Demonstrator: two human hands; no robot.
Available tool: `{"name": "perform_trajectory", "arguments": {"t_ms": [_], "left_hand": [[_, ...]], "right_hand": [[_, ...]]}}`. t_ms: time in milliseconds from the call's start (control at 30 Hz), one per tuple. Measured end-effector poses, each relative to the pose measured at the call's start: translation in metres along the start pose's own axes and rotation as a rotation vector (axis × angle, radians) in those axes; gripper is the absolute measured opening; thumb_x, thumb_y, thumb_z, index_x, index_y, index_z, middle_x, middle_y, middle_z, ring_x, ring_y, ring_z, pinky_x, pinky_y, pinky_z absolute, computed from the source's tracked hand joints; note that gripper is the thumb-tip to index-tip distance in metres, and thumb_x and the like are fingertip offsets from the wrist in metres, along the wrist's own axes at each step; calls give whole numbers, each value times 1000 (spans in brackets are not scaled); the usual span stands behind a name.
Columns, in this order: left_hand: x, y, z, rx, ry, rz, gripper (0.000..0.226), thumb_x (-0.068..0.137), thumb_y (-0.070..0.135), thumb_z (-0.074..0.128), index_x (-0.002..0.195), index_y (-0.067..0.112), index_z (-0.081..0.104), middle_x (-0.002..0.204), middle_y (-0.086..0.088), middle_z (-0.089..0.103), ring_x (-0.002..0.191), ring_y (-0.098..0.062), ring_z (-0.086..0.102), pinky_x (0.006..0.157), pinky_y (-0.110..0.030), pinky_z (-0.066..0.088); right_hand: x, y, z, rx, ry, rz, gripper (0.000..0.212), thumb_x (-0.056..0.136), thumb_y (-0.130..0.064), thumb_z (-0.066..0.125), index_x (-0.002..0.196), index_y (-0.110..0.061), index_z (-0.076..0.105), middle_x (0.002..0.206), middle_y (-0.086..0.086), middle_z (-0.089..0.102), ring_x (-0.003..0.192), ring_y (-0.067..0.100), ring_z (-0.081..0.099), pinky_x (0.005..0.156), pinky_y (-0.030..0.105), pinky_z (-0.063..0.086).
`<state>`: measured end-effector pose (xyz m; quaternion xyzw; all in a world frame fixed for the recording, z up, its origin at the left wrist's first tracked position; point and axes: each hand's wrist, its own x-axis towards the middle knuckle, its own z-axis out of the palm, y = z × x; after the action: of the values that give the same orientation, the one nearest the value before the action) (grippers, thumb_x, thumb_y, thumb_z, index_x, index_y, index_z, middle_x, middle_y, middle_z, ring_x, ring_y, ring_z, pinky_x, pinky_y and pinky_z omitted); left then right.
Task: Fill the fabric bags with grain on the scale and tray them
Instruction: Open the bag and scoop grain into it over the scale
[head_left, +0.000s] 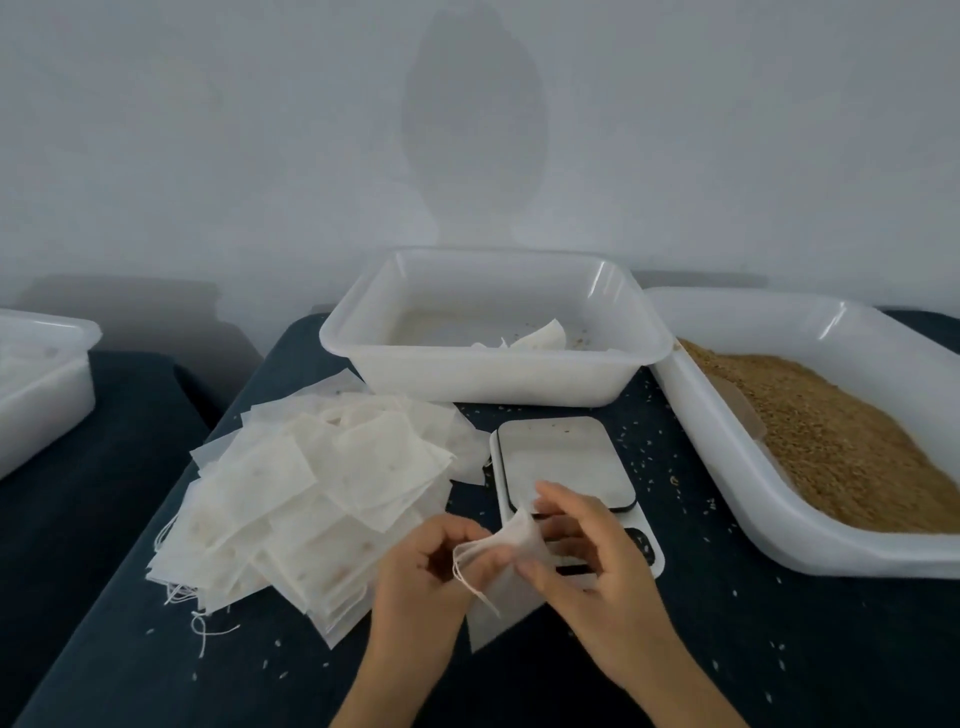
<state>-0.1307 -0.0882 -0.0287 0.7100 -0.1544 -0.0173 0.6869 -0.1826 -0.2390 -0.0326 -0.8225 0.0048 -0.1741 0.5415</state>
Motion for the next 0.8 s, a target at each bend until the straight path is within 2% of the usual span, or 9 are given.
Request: {"name": "perform_trajectory", "arguments": {"t_ms": [67,133,267,367,500,567,733,800], "left_hand": [[-3,-1,1,30,-8,25,18,58,38,74,73,31,67,67,7,65,57,0,55,55,-11,44],[-5,-3,1,70,-21,81,21,58,42,74,73,29,65,65,5,63,55,1,51,54,-10,41],[-7,-6,1,135,14,185,24,62,42,74,75,31,57,66,4,56,54,-1,48,50,-10,37],[-9,-12,-1,235,-10,294,26,75,34,75,76,34,49,71,3,51,55,-1,45,51,-10,36],[-7,-12,-3,340,-107,429,9,81,42,61,83,38,54,79,15,52,65,1,48,59,-6,36],[-6,-10,-5,352,-126,464,12,83,48,59,86,36,58,80,14,51,65,2,46,58,-5,35],[-9,-6,-8,428,-311,597,20,85,33,61,105,38,59,75,16,44,64,8,41,59,-4,32],[-11,-1,-10,423,-317,489,24,81,44,62,103,49,54,76,15,52,65,1,50,58,-6,38]], "right_hand": [[-5,1,-2,-93,-14,-153,47,82,-42,64,127,-46,51,125,-27,47,119,1,50,95,10,40],[-6,1,-6,-214,-21,-253,39,84,-40,60,123,-44,56,128,-26,44,120,2,48,96,10,39],[-1,-6,-14,-387,-49,-337,14,84,-45,58,93,-37,64,118,-25,44,105,-3,52,85,7,42],[3,-11,-22,-459,-123,-288,17,82,-49,60,82,-33,66,107,-24,46,97,-3,52,78,8,43],[3,-15,-23,-452,-197,-304,17,85,-43,56,82,-28,64,101,-23,49,97,-1,52,79,8,41],[1,-16,-23,-434,-194,-333,13,87,-34,57,81,-24,61,98,-21,52,93,-1,53,77,7,40],[2,-18,-26,-362,-222,-309,10,88,-30,52,84,-23,57,96,-18,55,90,5,55,76,13,43],[4,-19,-27,-313,-234,-303,5,89,-30,51,85,-28,53,96,-16,56,88,7,56,75,13,43]]}}
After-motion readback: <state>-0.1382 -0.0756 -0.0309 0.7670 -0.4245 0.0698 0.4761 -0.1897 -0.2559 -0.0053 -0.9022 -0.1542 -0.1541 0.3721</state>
